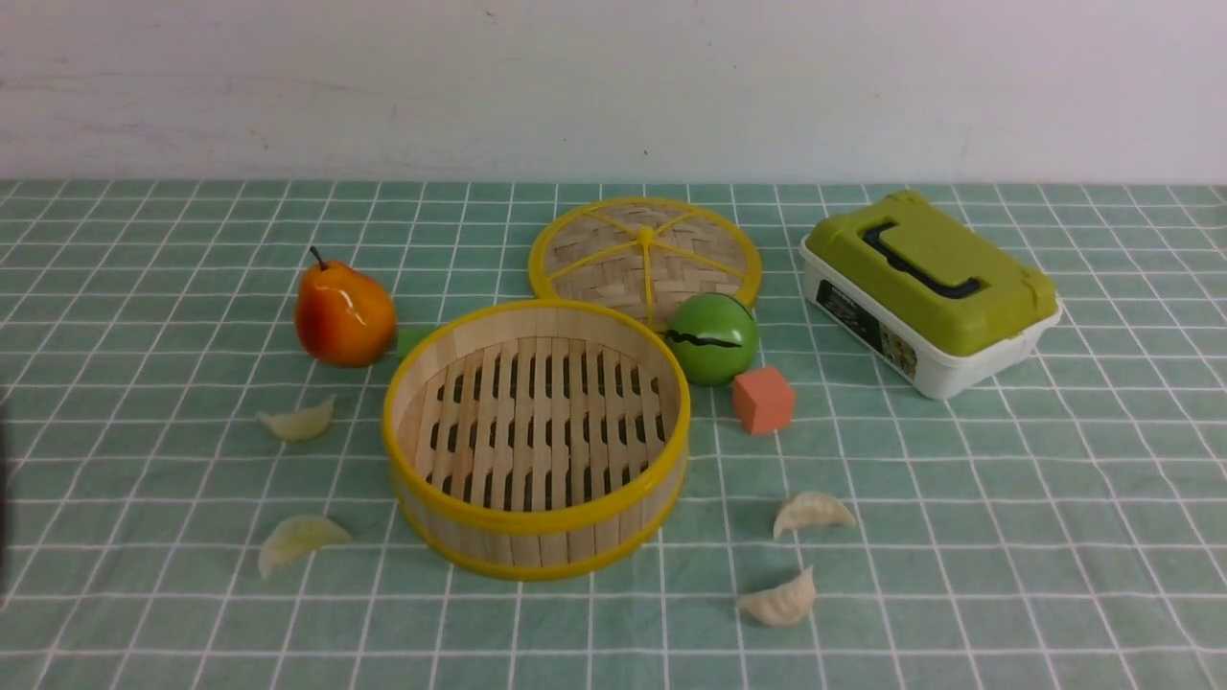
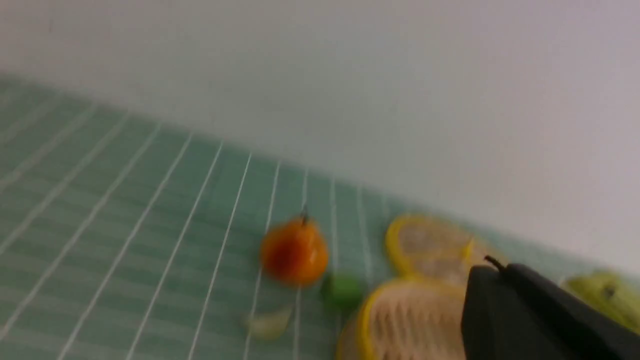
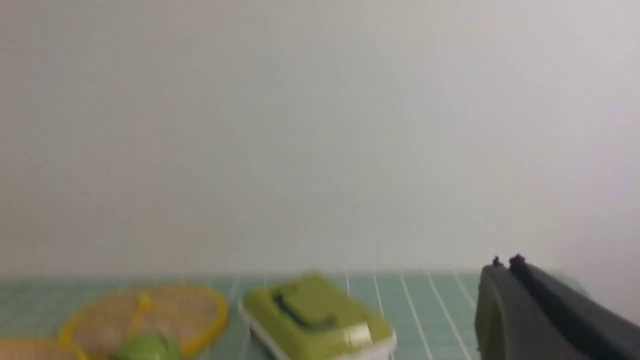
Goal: Put the dumplings into the steamer on the table with the blue tablecloth.
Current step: 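Reach for and grasp a dumpling on the table with the left gripper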
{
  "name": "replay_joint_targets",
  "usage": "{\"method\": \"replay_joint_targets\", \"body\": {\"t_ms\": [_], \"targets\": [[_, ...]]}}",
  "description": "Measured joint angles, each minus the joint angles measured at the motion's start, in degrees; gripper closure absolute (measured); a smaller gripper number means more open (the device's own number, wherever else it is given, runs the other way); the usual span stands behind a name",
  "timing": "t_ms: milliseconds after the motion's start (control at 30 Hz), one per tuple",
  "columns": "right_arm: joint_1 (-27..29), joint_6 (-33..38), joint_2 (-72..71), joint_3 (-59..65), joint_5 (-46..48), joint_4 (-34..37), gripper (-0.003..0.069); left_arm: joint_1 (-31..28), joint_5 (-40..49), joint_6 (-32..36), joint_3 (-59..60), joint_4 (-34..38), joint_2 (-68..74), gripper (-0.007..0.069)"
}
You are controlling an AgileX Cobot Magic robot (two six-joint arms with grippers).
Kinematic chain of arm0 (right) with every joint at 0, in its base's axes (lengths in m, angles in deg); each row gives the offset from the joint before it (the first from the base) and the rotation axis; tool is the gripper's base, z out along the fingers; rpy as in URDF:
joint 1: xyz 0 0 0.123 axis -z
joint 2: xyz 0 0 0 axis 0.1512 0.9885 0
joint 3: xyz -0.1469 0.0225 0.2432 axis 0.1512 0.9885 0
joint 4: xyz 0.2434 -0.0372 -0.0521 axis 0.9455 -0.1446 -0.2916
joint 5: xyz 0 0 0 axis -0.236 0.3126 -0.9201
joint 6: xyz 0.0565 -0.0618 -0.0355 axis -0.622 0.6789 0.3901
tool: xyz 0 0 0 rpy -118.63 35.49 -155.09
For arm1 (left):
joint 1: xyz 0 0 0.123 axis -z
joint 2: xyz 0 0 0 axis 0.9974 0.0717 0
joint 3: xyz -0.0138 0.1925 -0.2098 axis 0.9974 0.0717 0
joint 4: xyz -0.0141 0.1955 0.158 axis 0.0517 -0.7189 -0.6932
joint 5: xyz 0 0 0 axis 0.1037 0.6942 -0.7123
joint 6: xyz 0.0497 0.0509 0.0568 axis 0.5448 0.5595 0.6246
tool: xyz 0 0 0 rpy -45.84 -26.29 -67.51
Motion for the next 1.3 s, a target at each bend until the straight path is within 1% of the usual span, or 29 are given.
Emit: {"method": "replay_joint_targets", "body": {"t_ms": [33, 100, 167, 233, 300, 333, 367, 400, 467, 567, 633, 667, 700, 800, 900, 1000, 1167, 1300], "targets": [[0.00, 0.54, 2.48, 0.00, 2.69, 0.06, 0.0665, 0.00, 3.60, 1.17, -0.50, 0.83, 3.35, 0.0638], [0.00, 0.99, 7.92, -0.42, 11.30, 1.49, 0.0664, 0.00, 12.64, 6.35, -2.79, 4.09, 11.30, 0.0638], [0.00, 1.20, 10.81, -0.83, 16.66, 2.70, 0.0664, 0.00, 17.67, 10.26, -5.20, 7.03, 15.72, 0.0638], [0.00, 3.14, 14.94, -1.47, 22.10, 5.98, 0.0664, 0.00, 23.92, 16.91, -9.05, 12.33, 22.21, 0.0638], [0.00, 4.68, 16.59, -1.59, 23.41, 7.74, 0.0664, 0.00, 26.05, 20.74, -11.62, 14.91, 25.59, 0.0638], [-0.36, 8.02, 19.06, -1.71, 24.00, 10.86, 0.0664, 0.00, 28.90, 25.20, -15.48, 17.41, 29.86, 0.0638], [-0.99, 10.42, 20.12, -1.77, 23.50, 12.86, 0.0663, 0.00, 29.99, 27.30, -17.53, 18.37, 32.37, 0.0638], [-1.34, 11.43, 20.31, -1.77, 23.32, 13.76, 0.0663, 0.00, 30.15, 27.66, -17.92, 18.65, 33.32, 0.0638], [-4.31, 17.90, 22.14, -1.99, 21.01, 19.40, 0.0663, 0.00, 30.97, 30.89, -22.62, 19.21, 39.08, 0.0638], [-7.69, 25.45, 23.00, -2.05, 20.28, 23.86, 0.0661, 0.00, 29.71, 34.42, -27.43, 18.29, 44.69, 0.0630], [-9.69, 28.90, 23.44, -2.05, 20.48, 25.70, 0.0660, 0.00, 27.62, 36.75, -30.82, 15.91, 48.64, 0.0595], [-10.18, 29.55, 23.47, -2.05, 20.55, 26.04, 0.0660, 0.00, 27.15, 37.09, -31.88, 14.98, 49.86, 0.0580], [-11.05, 30.52, 23.53, -2.05, 20.59, 26.47, 0.0660, 0.00, 26.35, 37.45, -34.24, 13.05, 52.29, 0.0547], [-12.20, 31.13, 23.60, -2.05, 20.59, 27.01, 0.0660, 0.00, 25.38, 37.95, -37.94, 9.49, 57.13, 0.0452], [-12.72, 31.34, 23.60, -2.05, 20.59, 27.32, 0.0659, 0.00, 25.04, 38.26, -41.81, 4.73, 64.03, 0.0337], [-12.72, 31.41, 23.60, -2.05, 20.59, 27.32, 0.0657, 0.00, 24.73, 38.52, -43.77, 1.87, 69.01, 0.0269], [-12.72, 31.41, 23.60, -2.05, 20.59, 27.32, 0.0654, 0.00, 21.43, 38.52, -45.27, 0.15, 75.36, 0.0251], [-12.72, 31.41, 23.60, -2.05, 20.59, 27.32, 0.0650, 0.00, 19.07, 38.56, -45.52, -1.23, 77.73, 0.0275]]}}
